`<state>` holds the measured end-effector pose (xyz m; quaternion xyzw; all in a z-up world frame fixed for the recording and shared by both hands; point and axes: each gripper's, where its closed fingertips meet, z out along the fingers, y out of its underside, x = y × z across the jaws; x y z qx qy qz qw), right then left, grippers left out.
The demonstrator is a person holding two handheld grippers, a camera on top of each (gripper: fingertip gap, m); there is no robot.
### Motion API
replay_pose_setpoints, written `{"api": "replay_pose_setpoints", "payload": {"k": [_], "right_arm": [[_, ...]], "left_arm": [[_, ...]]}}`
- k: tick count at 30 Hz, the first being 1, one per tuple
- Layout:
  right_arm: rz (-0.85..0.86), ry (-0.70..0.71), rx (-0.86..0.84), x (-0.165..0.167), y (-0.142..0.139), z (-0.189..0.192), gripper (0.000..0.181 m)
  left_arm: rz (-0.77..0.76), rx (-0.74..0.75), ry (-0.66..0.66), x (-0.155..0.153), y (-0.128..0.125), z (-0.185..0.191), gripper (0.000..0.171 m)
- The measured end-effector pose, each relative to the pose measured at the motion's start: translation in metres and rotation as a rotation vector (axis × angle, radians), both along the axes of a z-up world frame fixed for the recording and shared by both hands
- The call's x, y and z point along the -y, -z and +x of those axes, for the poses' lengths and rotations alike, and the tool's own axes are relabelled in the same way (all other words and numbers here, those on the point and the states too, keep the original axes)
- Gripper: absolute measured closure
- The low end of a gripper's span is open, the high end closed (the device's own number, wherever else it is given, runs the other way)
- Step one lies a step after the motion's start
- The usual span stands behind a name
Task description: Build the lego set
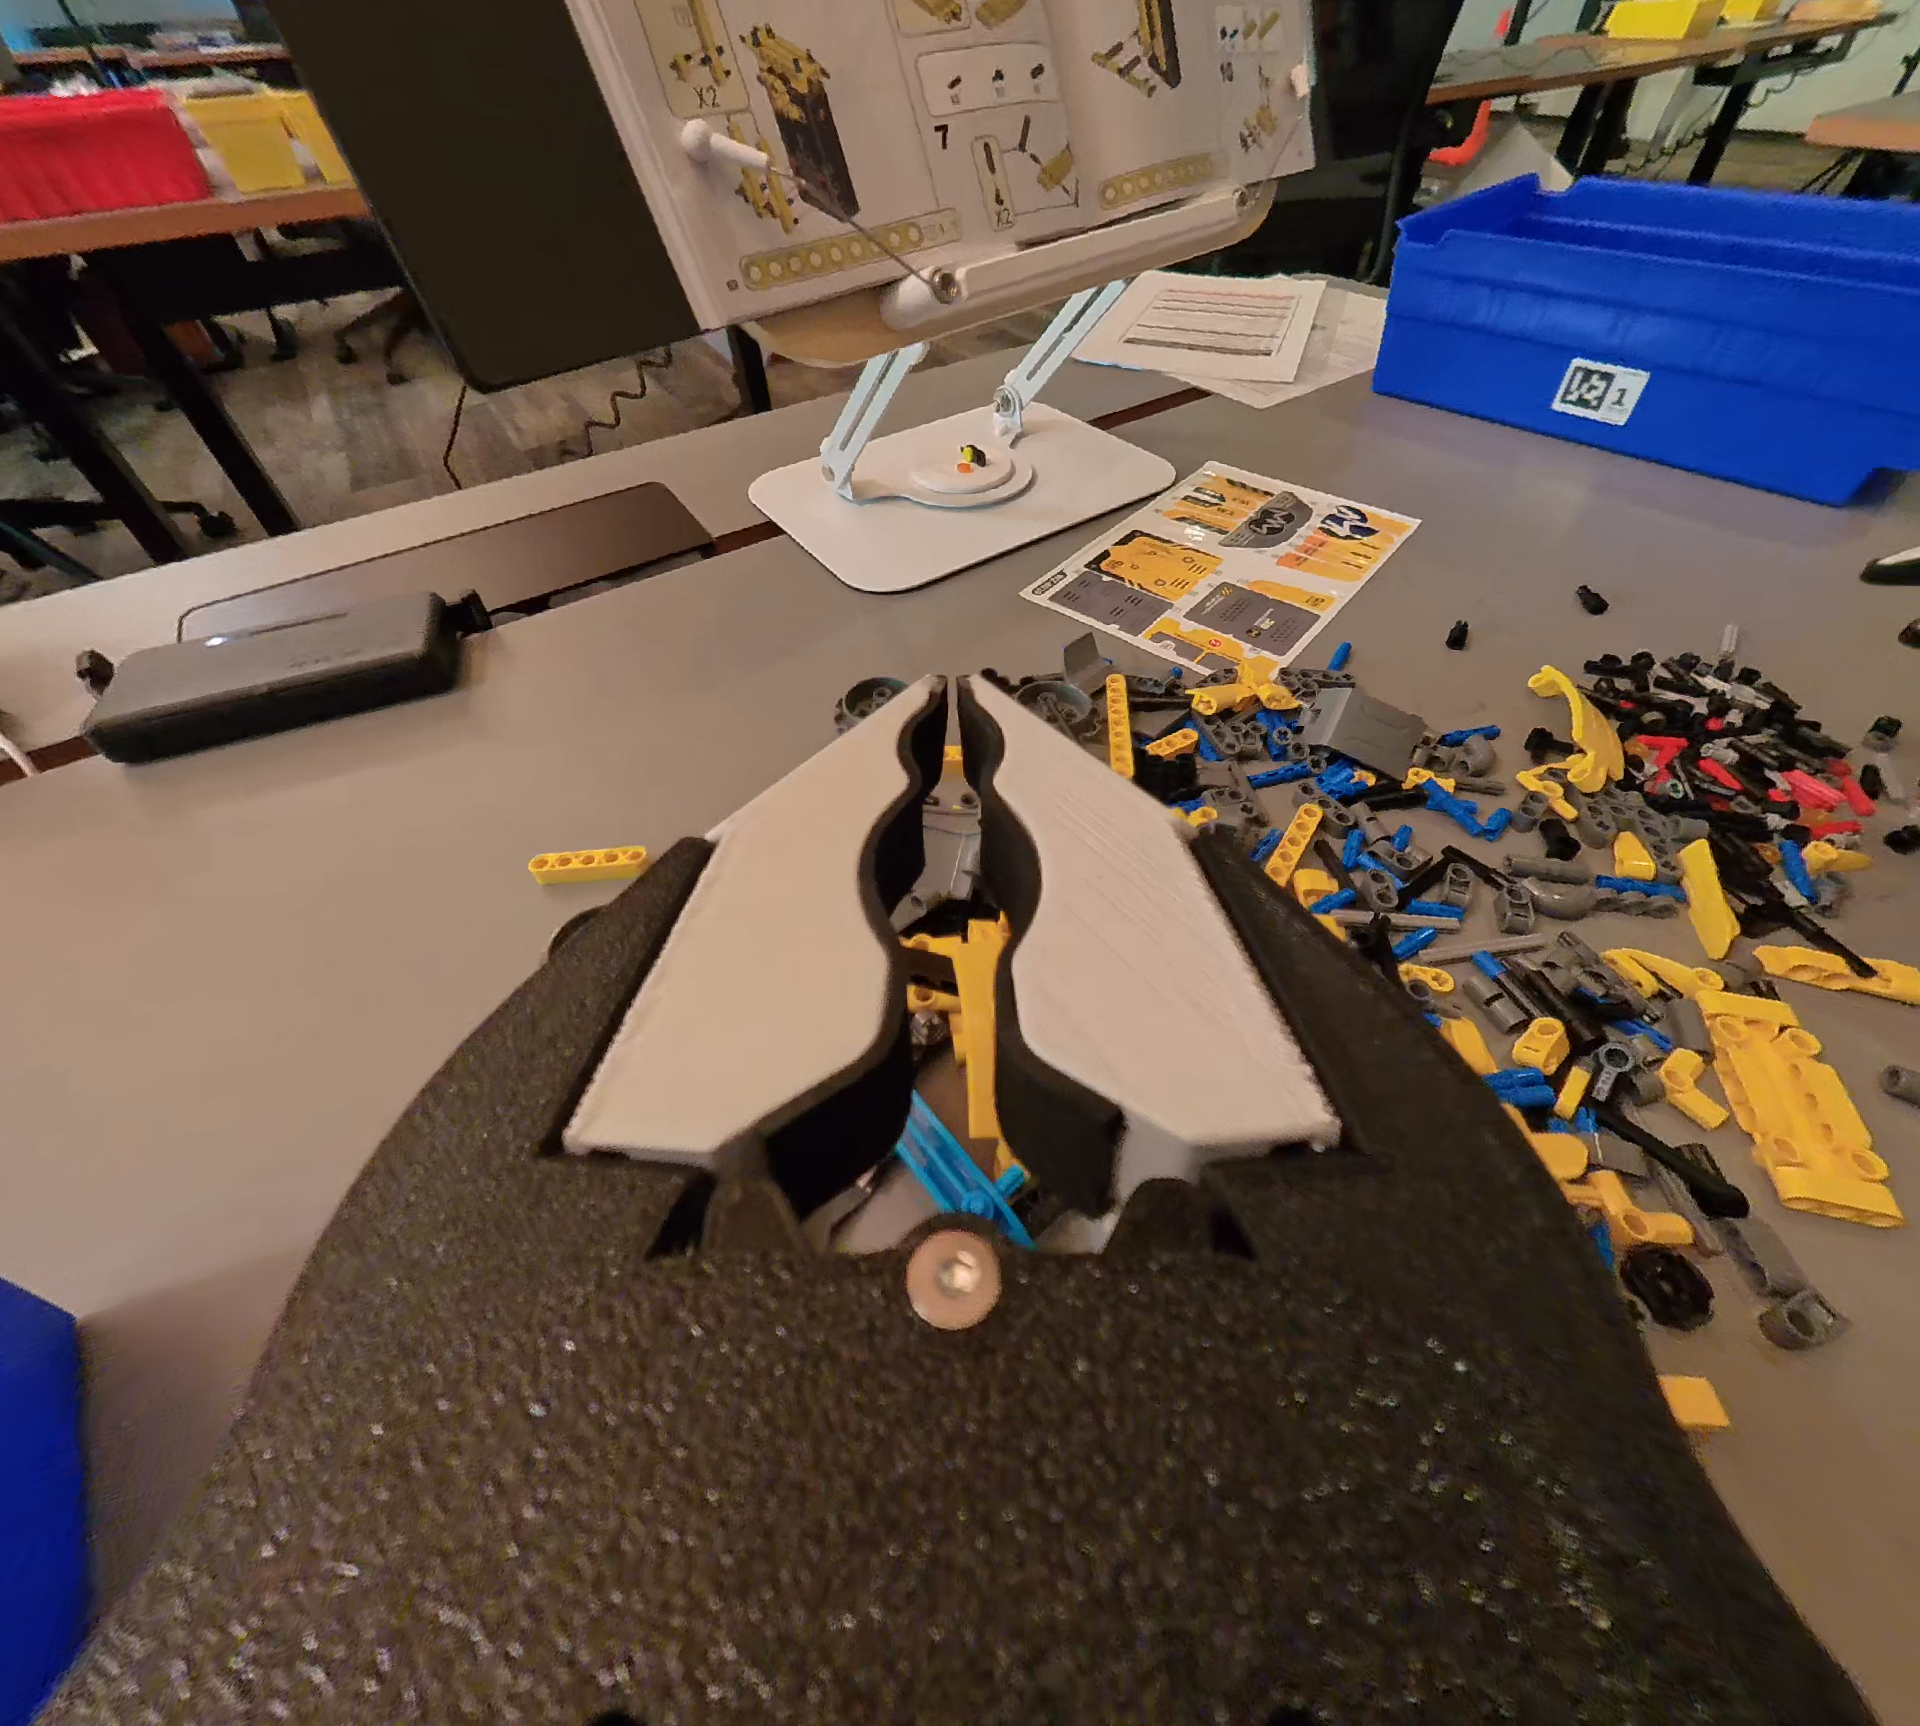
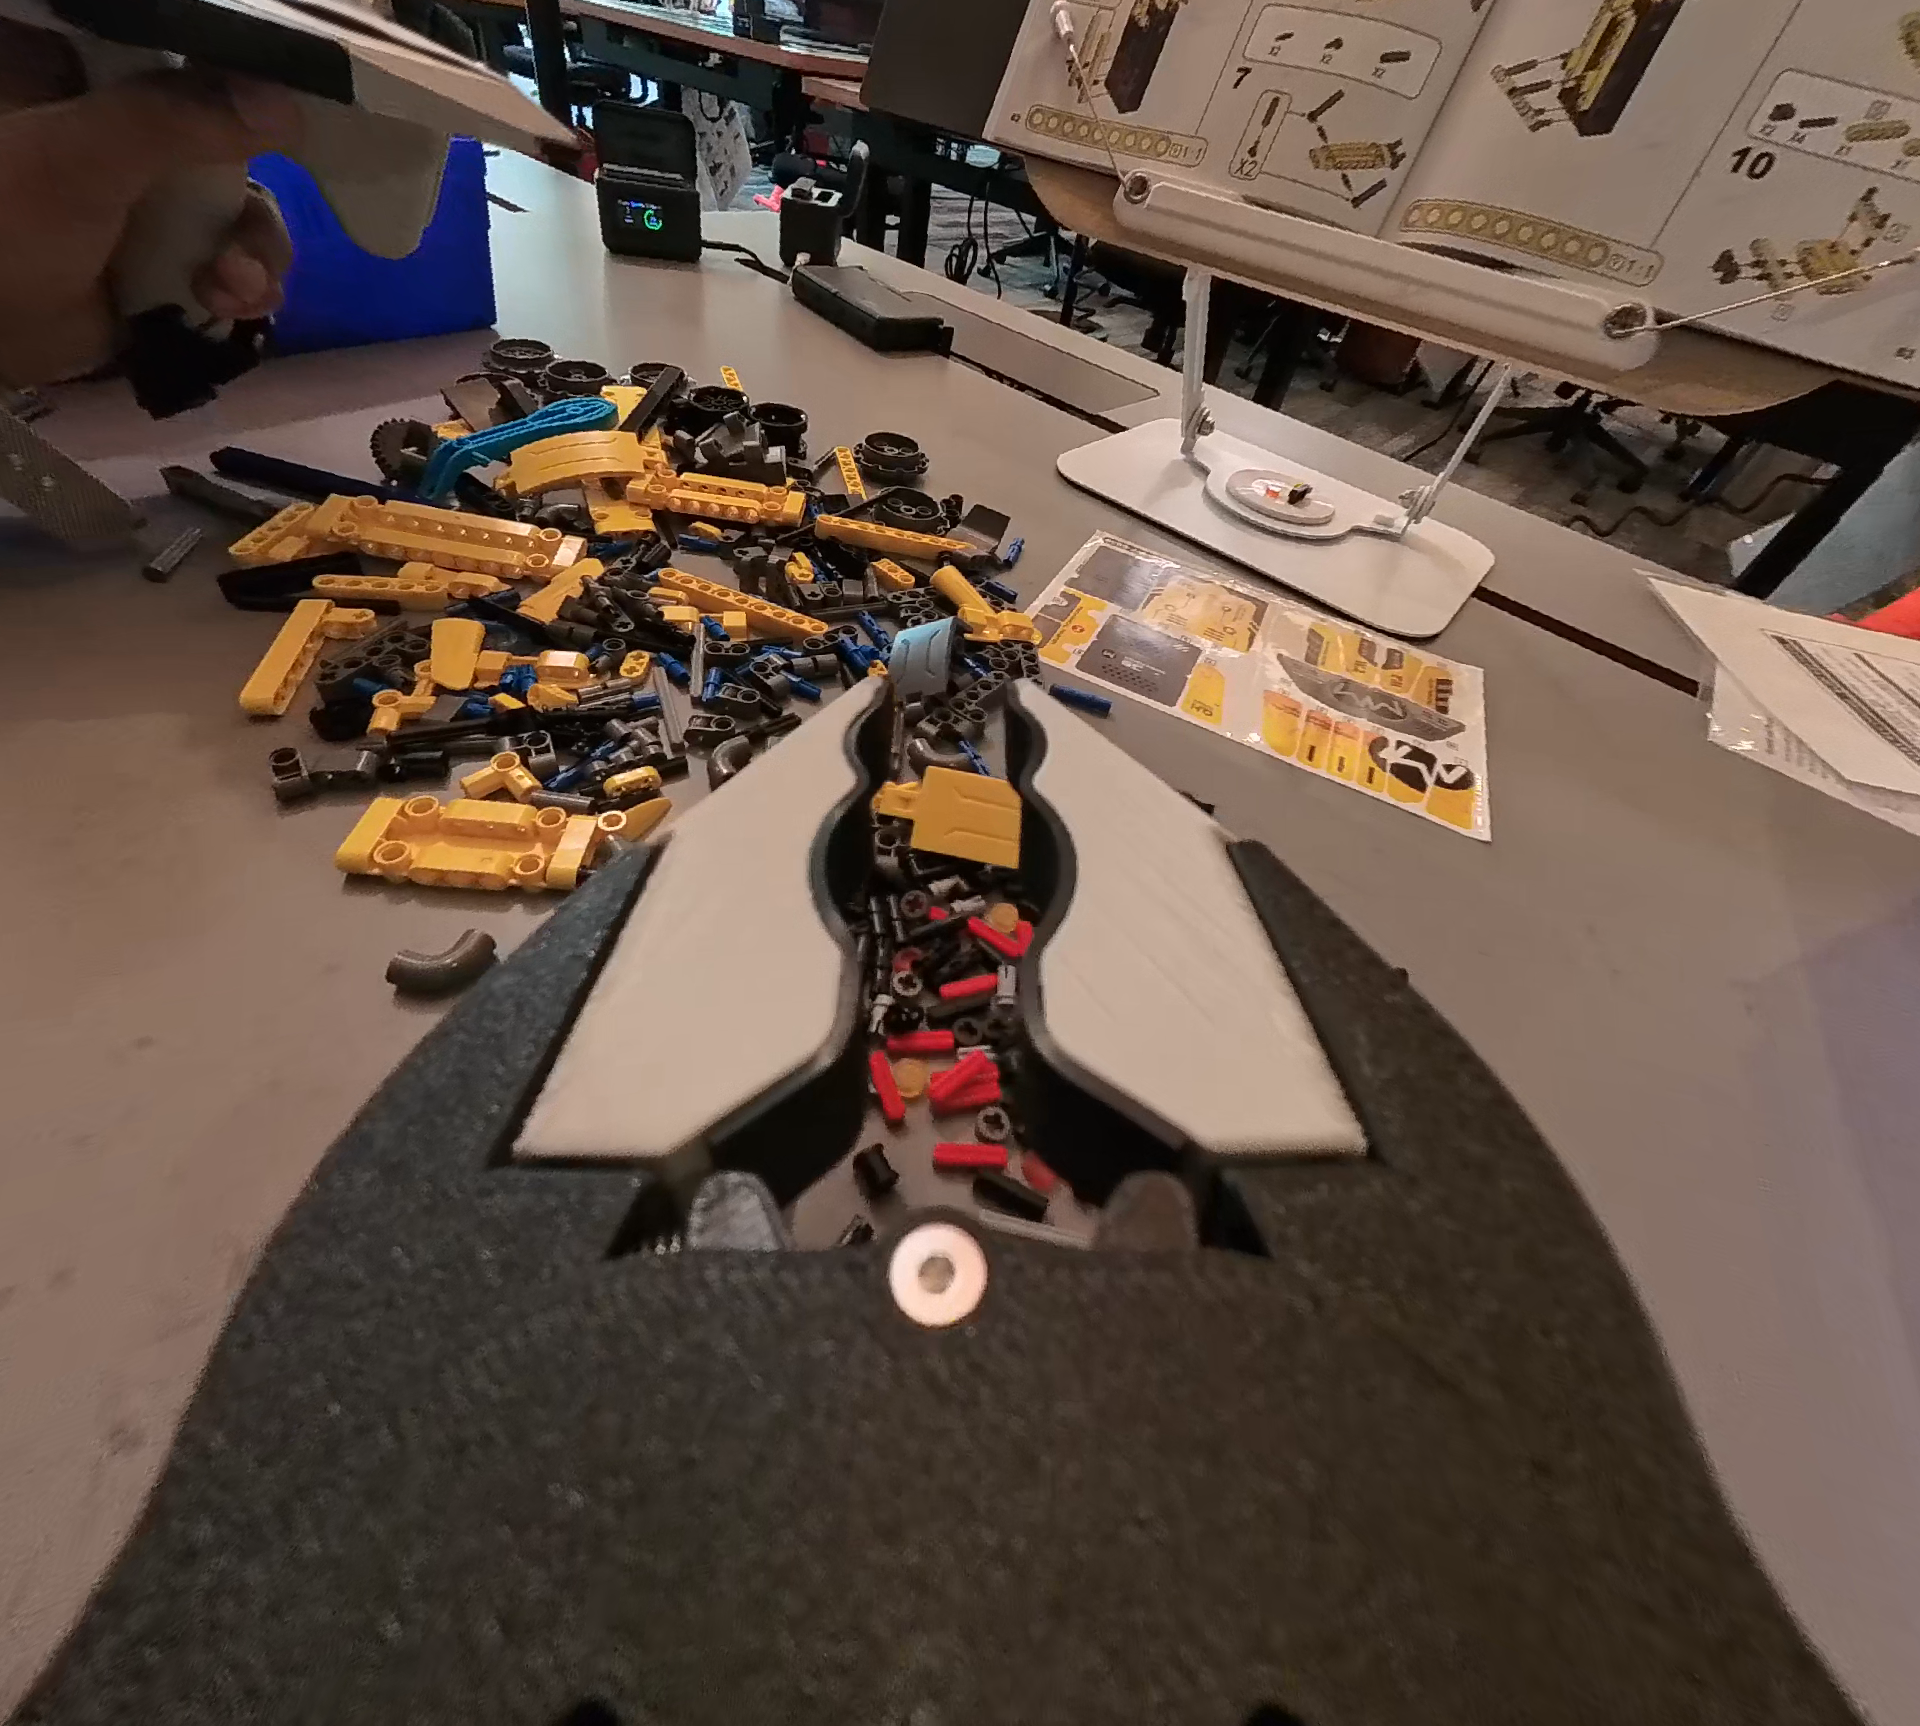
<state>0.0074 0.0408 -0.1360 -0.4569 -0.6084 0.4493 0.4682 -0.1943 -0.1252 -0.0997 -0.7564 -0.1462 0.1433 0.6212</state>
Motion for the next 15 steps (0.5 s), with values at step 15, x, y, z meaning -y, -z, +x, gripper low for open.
{"api": "replay_pose_setpoints", "payload": {"k": [15], "right_arm": [[-0.195, 0.069, -0.104, 0.006, -0.017, 0.053, 0.163]], "left_arm": [[0.005, 0.078, -0.051, 0.027, 0.014, -0.007, 0.171]]}}
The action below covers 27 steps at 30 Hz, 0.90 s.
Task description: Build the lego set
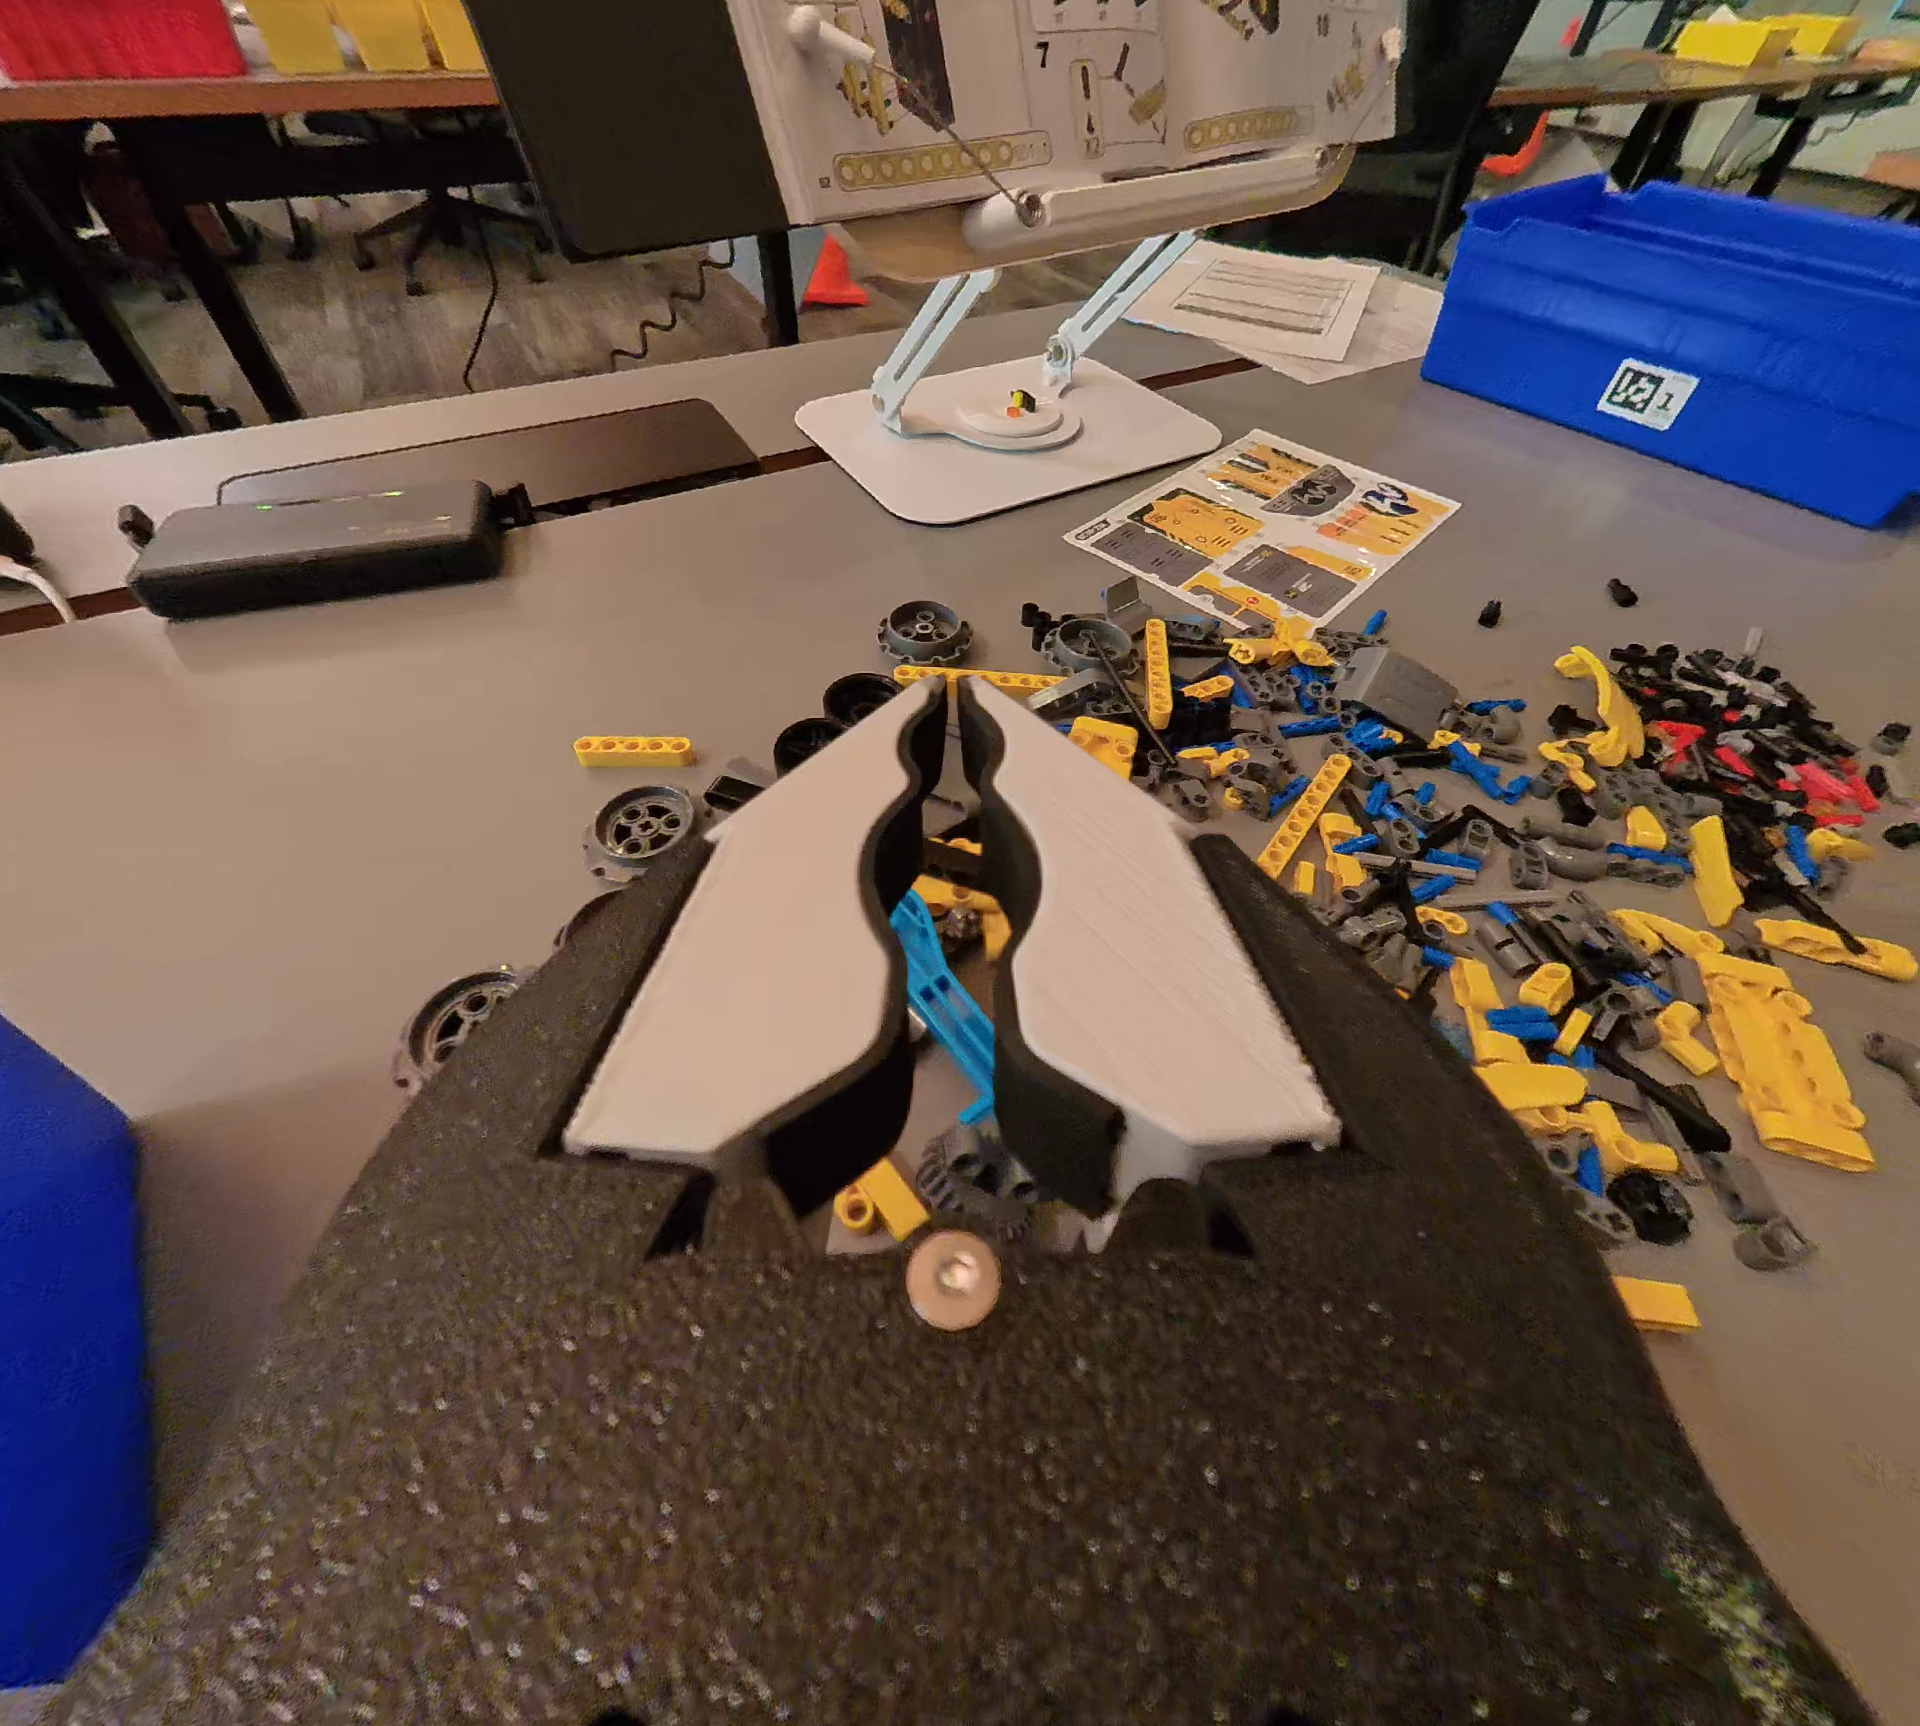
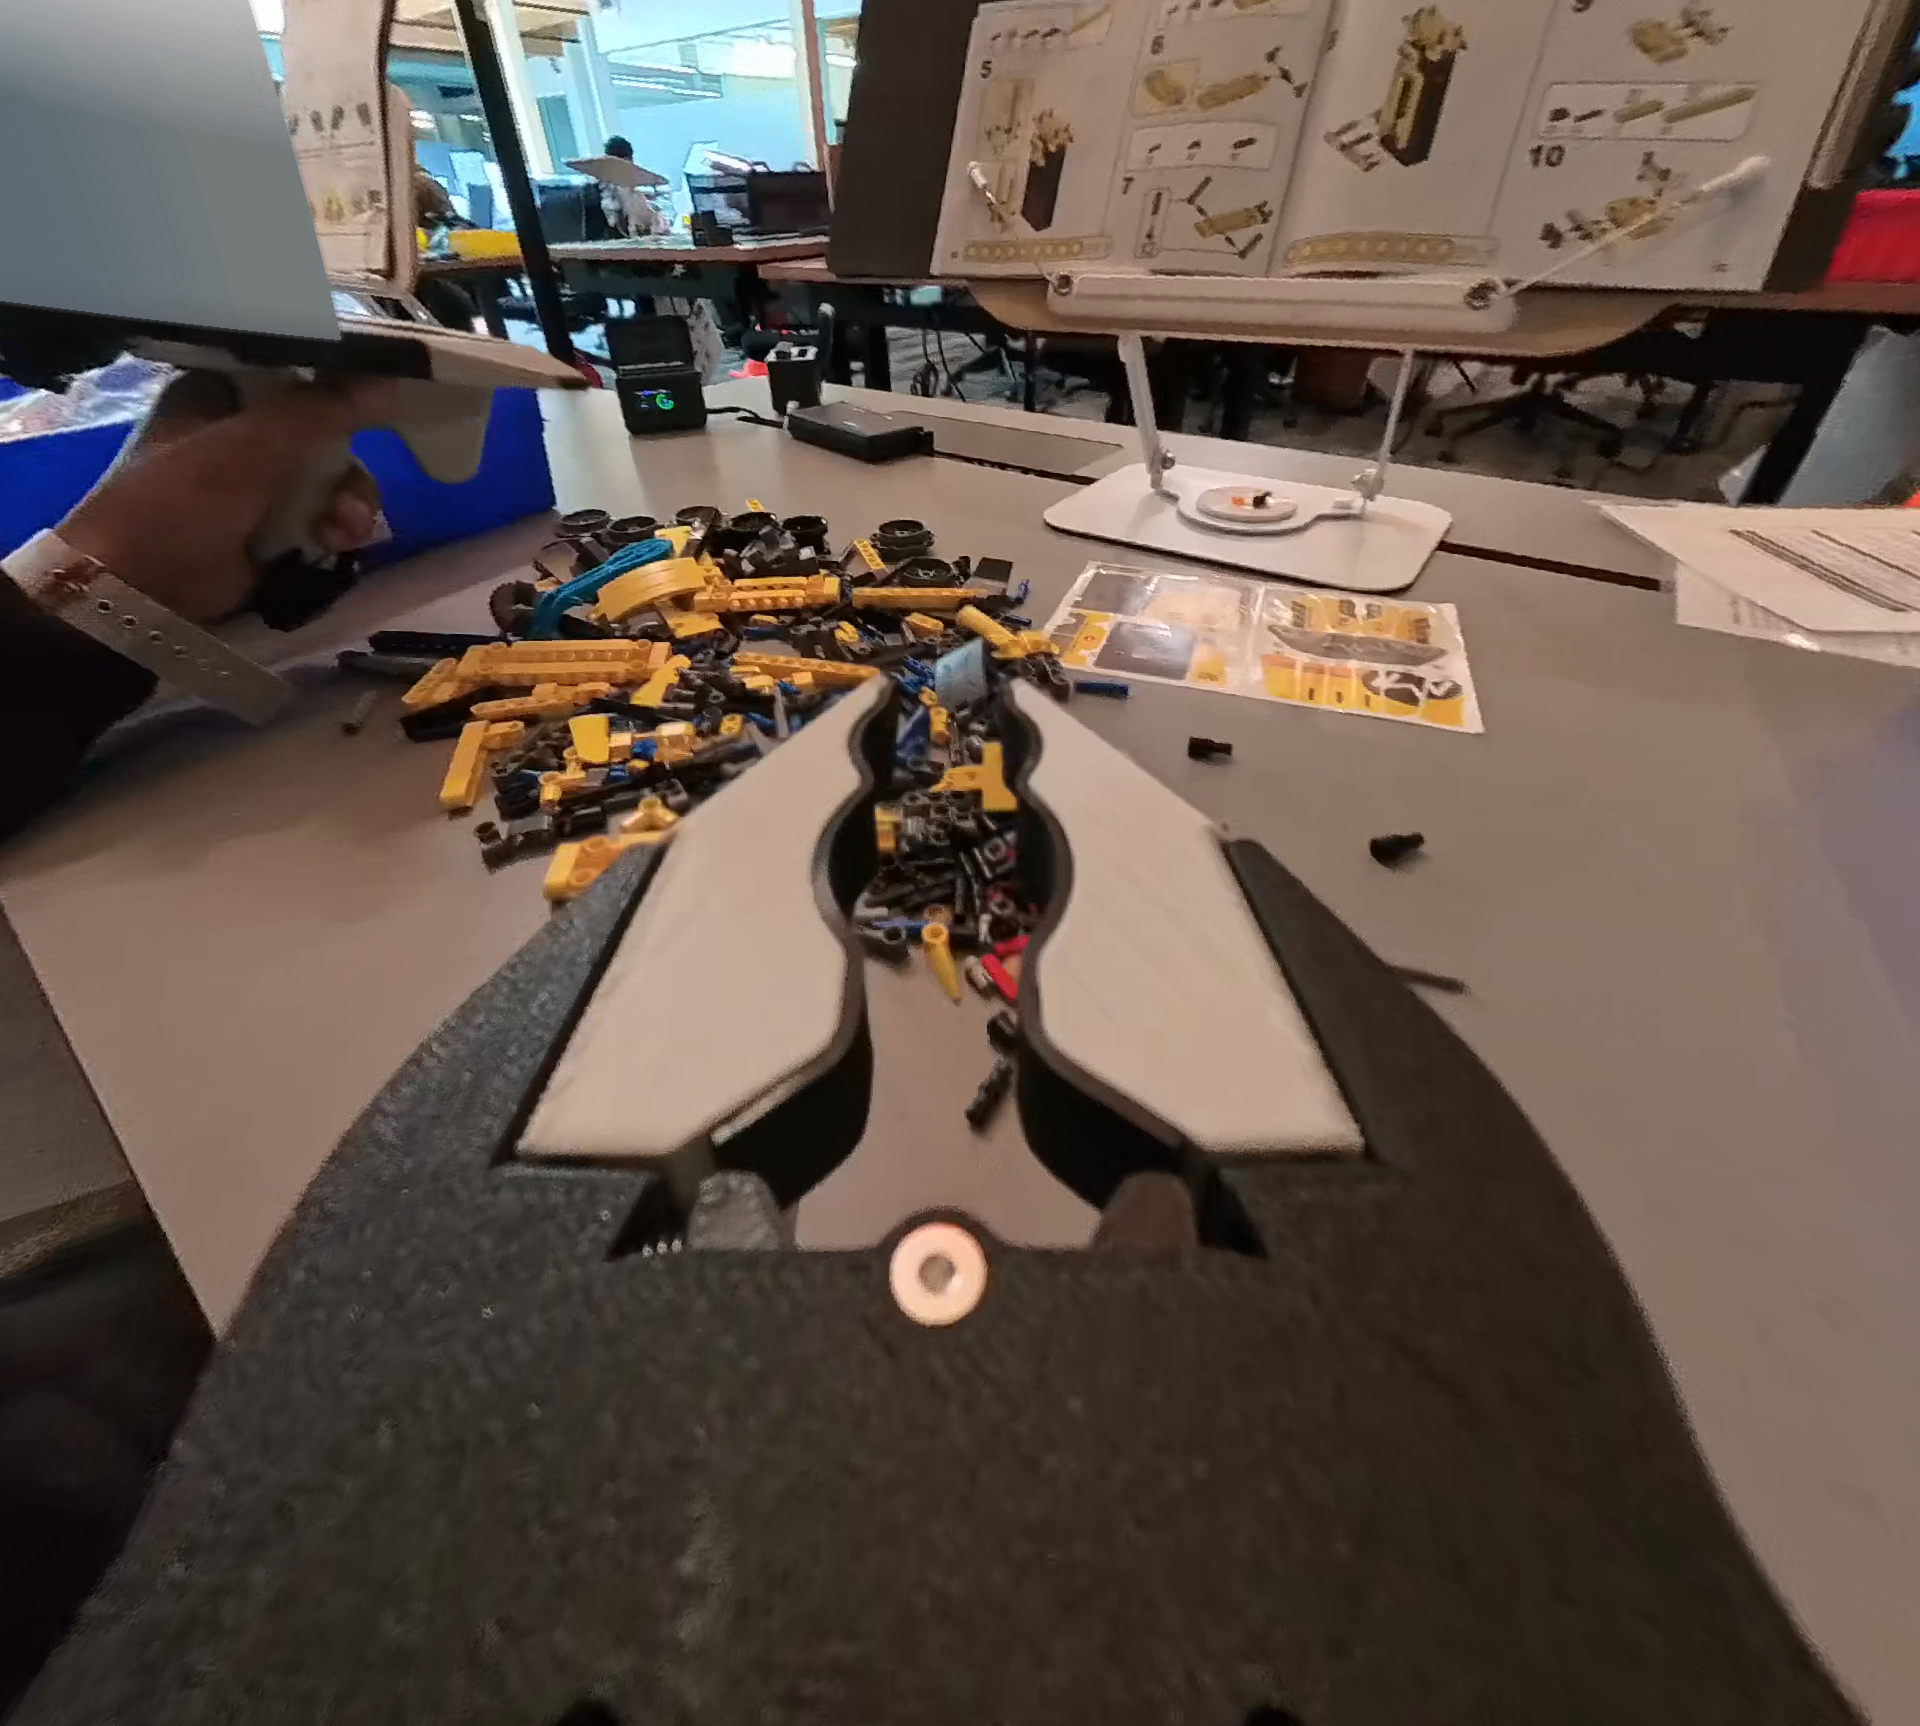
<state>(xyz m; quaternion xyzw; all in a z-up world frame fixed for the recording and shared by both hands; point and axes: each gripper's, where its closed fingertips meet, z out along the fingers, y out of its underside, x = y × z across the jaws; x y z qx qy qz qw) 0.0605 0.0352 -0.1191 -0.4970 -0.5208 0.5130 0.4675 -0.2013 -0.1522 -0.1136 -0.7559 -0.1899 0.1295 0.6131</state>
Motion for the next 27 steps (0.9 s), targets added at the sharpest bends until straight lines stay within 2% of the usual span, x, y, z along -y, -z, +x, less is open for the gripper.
{"api": "replay_pose_setpoints", "payload": {"k": [4, 8, 13, 19, 25, 27], "right_arm": [[-0.021, -0.017, 0.011, 0.000, 0.003, 0.000, 0.163], [-0.025, -0.098, 0.124, 0.011, 0.019, -0.011, 0.162], [0.086, -0.208, 0.209, 0.039, 0.033, -0.007, 0.162], [0.177, -0.184, 0.249, 0.043, 0.042, -0.010, 0.162], [0.156, -0.162, 0.219, 0.037, 0.036, -0.010, 0.163], [0.151, -0.167, 0.225, 0.037, 0.037, -0.011, 0.168]], "left_arm": [[0.001, 0.019, 0.022, -0.002, 0.003, 0.004, 0.170], [-0.045, 0.023, 0.026, -0.005, 0.013, 0.006, 0.170], [-0.116, 0.014, 0.019, -0.007, 0.026, 0.007, 0.170], [-0.153, 0.017, 0.017, -0.009, 0.033, 0.008, 0.170], [-0.137, 0.018, -0.082, 0.002, 0.030, -0.007, 0.170], [-0.137, 0.037, -0.104, 0.005, 0.032, -0.012, 0.170]]}}
